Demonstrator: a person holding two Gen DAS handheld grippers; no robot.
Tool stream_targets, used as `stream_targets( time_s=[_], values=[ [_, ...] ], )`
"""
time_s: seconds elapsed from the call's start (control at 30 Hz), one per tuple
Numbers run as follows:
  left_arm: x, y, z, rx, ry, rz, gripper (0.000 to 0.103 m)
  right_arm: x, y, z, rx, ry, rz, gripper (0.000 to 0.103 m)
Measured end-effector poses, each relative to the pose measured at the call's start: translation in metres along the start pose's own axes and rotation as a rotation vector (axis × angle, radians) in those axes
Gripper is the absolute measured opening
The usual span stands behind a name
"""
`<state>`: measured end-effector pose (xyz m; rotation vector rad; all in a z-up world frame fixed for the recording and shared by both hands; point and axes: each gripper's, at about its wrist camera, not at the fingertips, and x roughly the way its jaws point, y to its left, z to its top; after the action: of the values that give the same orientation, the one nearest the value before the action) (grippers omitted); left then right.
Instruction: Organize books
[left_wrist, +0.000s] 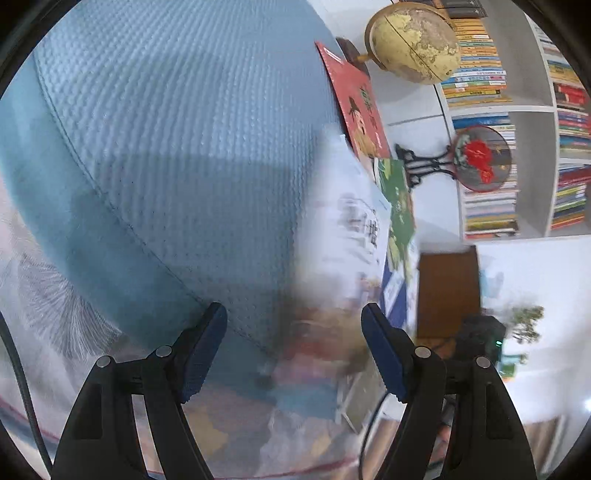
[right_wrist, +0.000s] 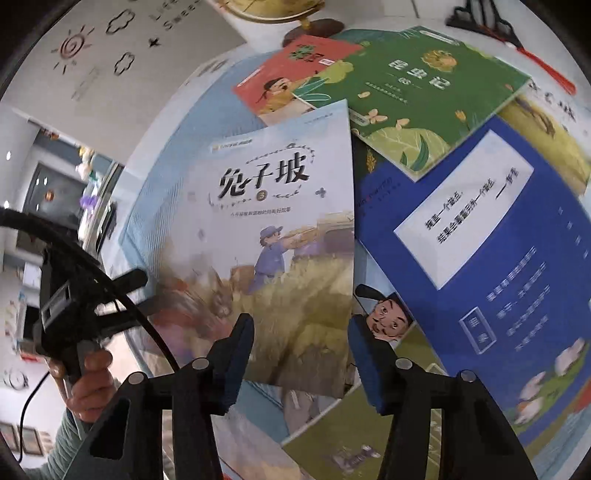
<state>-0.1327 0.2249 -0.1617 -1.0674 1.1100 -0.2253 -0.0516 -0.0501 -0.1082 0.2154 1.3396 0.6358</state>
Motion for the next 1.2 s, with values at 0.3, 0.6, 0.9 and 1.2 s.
stream_targets(
  time_s=[0.3, 0.6, 0.9, 1.2],
  values=[
    [0.028, -0.025, -0.003, 0.211, 0.097, 0.103, 0.073, 0.018, 0.024, -0.005, -0.002, -0.054, -0.166, 0.042],
    [0.004, -0.041, -0.004, 0.253, 0.098, -0.102, 0.068, 0.025, 0.031, -0.010, 0.048, -0.097, -0.124, 0.043],
    [0.042, -0.040, 0.001, 0.255, 0.134, 0.017, 0.017, 0.019, 0.022, -0.013, 0.142, -0.134, -0.041, 0.043],
    [0.056, -0.044, 0.002, 0.175, 0.198, -0.083, 0.010, 0.006, 0.029, -0.013, 0.214, -0.114, 0.082, 0.054]
  ],
)
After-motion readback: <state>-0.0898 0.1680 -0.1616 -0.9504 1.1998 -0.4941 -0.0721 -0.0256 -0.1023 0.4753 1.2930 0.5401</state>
